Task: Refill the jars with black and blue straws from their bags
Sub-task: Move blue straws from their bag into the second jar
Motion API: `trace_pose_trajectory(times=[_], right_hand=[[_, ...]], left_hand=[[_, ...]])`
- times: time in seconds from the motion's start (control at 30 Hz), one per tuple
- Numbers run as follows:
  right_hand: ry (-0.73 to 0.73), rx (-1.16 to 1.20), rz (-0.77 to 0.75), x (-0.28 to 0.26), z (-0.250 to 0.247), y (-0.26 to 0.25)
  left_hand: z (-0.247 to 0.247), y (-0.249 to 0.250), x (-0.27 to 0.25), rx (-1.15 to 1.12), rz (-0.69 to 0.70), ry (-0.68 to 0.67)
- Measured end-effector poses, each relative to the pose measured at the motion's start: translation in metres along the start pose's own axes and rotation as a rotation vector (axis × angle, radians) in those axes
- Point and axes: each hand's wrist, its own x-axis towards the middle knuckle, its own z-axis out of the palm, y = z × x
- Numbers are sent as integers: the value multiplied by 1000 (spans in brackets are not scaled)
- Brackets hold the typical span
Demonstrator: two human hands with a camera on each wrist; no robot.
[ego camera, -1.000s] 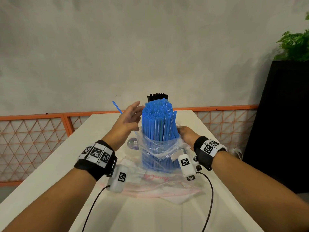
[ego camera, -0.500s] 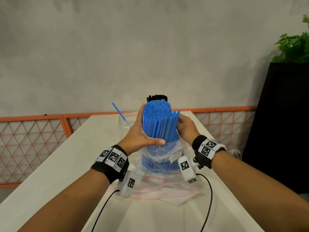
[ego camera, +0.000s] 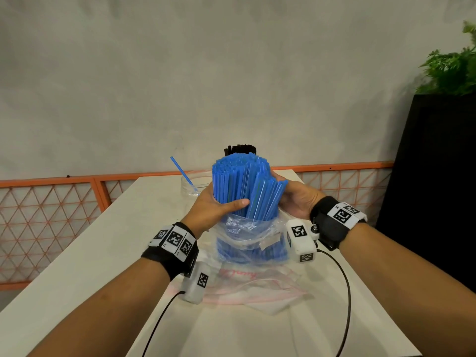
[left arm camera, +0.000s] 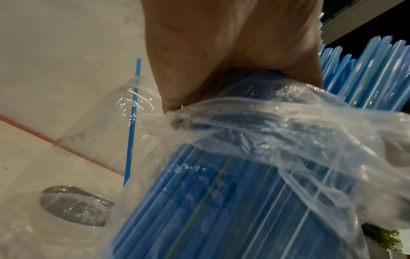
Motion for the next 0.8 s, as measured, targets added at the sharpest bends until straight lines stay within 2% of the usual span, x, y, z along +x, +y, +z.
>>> trace_pose_trajectory(times=[0.17,0.27,0.37,0.47,0.53,0.67,0.8], right_hand=[[-120,51,30,-11,-7,0],[-146,-41,63,-16,-4,-3],[-44,-322,74,-11,7,1],[136,-471,2,-2,18,9],[202,-456,-48,1,21,13],[254,-415,-55,3,25,11],[299,-337,-100,11,30,8]], left_hand=[[3,4,0,-31,-1,26],[4,4,1,-50,-11,41],[8,7,2,-80,-19,29],[11,8,3,-138,-42,0],[11,7,3,-133,-53,-28],[8,7,4,-104,-54,-81],[12,21,8,-155,3,-26]])
